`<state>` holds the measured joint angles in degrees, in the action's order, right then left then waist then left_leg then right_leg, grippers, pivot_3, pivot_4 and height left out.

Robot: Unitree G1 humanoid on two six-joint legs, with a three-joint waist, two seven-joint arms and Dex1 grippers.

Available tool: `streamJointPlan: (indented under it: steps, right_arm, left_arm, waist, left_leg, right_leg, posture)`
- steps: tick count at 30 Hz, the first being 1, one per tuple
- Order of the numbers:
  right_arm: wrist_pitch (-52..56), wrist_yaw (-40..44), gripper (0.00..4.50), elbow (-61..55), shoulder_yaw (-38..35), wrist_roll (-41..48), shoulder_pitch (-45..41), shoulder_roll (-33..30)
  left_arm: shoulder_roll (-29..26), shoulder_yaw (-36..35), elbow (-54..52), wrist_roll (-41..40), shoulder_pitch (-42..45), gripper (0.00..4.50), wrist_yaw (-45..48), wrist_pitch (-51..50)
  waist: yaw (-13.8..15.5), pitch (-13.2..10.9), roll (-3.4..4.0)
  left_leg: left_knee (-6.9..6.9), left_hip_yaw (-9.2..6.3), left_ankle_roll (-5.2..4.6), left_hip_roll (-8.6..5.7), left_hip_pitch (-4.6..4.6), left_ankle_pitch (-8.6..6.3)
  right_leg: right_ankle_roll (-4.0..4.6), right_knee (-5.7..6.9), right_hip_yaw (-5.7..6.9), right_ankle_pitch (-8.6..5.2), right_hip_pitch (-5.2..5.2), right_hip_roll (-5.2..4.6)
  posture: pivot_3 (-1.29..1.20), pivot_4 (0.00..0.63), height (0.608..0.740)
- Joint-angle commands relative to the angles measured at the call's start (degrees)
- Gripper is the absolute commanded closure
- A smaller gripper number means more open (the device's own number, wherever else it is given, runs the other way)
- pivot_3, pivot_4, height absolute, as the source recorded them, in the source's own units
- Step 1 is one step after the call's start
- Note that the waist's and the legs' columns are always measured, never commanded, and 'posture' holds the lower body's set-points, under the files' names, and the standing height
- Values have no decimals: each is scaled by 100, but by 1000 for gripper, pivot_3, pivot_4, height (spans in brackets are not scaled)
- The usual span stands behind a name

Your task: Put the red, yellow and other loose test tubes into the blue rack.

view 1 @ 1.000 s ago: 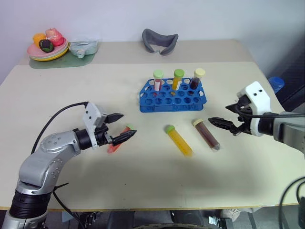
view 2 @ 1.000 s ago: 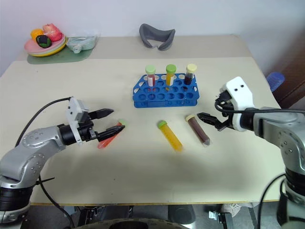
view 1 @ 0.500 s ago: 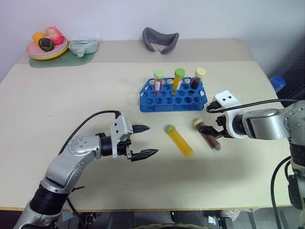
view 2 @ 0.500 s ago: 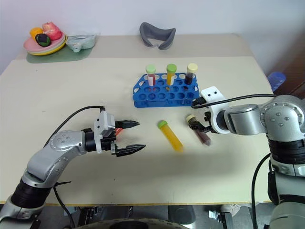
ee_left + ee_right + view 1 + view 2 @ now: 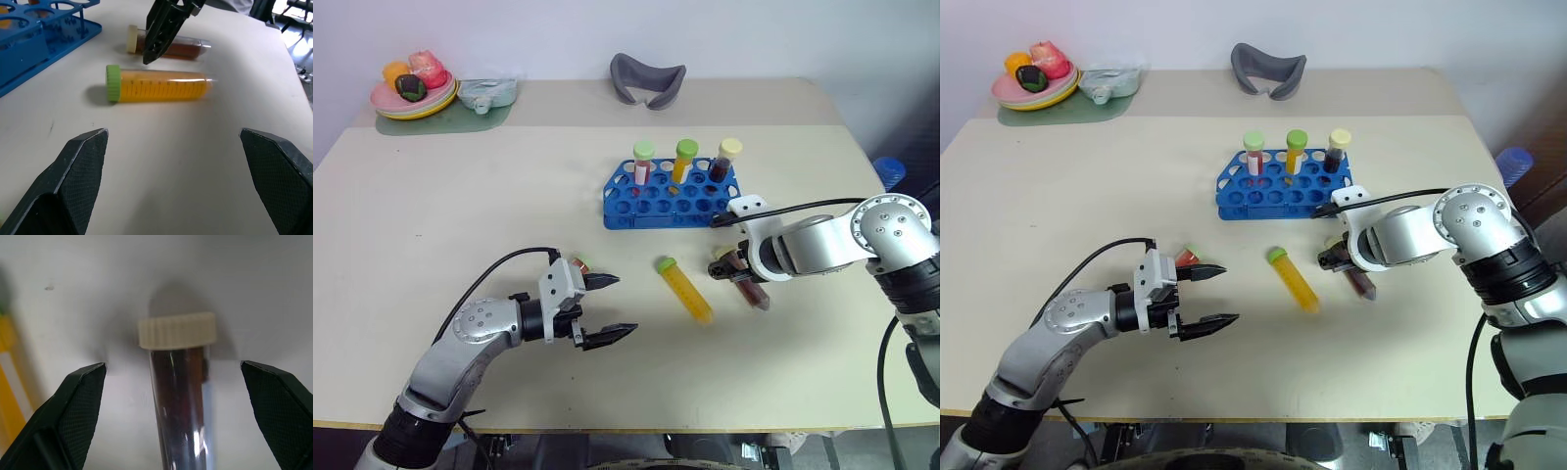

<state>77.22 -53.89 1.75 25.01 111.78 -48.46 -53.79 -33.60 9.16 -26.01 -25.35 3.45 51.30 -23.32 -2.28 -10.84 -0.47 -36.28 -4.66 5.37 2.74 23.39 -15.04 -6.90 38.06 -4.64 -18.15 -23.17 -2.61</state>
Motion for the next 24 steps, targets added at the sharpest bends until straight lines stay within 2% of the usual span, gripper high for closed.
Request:
streamJointPlan:
  steps: [1, 6, 7, 9, 14, 15, 22, 24]
  right_arm:
    - [31, -146, 0, 3, -9, 122, -153, -12]
    - [77, -131, 0, -84, 63, 122, -143, -24]
    - [80, -121, 260, -110, 79, 122, -137, -33]
    - [75, -129, 852, -145, 105, 122, -124, -43]
    - [21, -162, 3409, -184, 128, 122, -121, -8]
    - [40, -112, 3695, -179, 132, 122, -140, -6]
    - [-88, -104, 3695, -474, 8, 122, -310, -116]
    - [-241, 101, 3695, -872, -272, 32, -403, -179]
  left_arm:
    - [-13, -2, -154, 20, -47, 104, 40, 141]
    - [-20, -12, -204, 22, -110, 104, 17, 150]
    - [-20, -16, -214, 19, -117, 38, 10, 146]
    - [-18, -22, -219, 15, -116, 0, 0, 138]
    - [-44, -54, -196, -22, -113, 0, 17, 98]
    - [-54, -66, -200, -43, -119, 0, 25, 77]
    - [-64, -106, -260, -90, -77, 0, -92, -19]
    - [-53, -166, -289, -111, -60, 0, -186, -64]
  waist:
    - [-4, 0, 0]
    - [-10, 0, 0]
    - [-11, 0, 0]
    - [-10, 0, 0]
    - [-6, 1, 0]
    - [-8, 1, 0]
    - [-14, 0, 1]
    - [-19, -2, 4]
  left_leg:
    - [0, 0, 0, 0, 0, 0]
    - [0, 0, 0, 0, -1, 0]
    - [0, 0, 0, 0, -1, 0]
    - [0, 0, 0, 0, -1, 0]
    - [0, 0, 0, 0, 0, 0]
    - [0, 0, 0, 0, -1, 0]
    - [0, 0, 0, 0, -1, 0]
    - [0, 0, -1, 0, 0, 0]
  right_leg:
    - [0, 0, 0, 0, 0, 0]
    - [0, 2, 0, 0, 0, 1]
    - [0, 2, 0, 0, 0, 1]
    - [0, 2, 0, 0, 0, 1]
    - [0, 2, 0, 0, 0, 1]
    - [0, 2, 0, 0, 0, 1]
    - [0, 2, 0, 0, -2, 1]
    - [0, 4, 0, 0, -5, 1]
  posture:
    - [0, 150, 740]
    - [0, 150, 740]
    - [0, 150, 740]
    - [0, 150, 740]
    - [0, 150, 740]
    - [0, 150, 740]
    - [0, 150, 740]
    - [0, 150, 740]
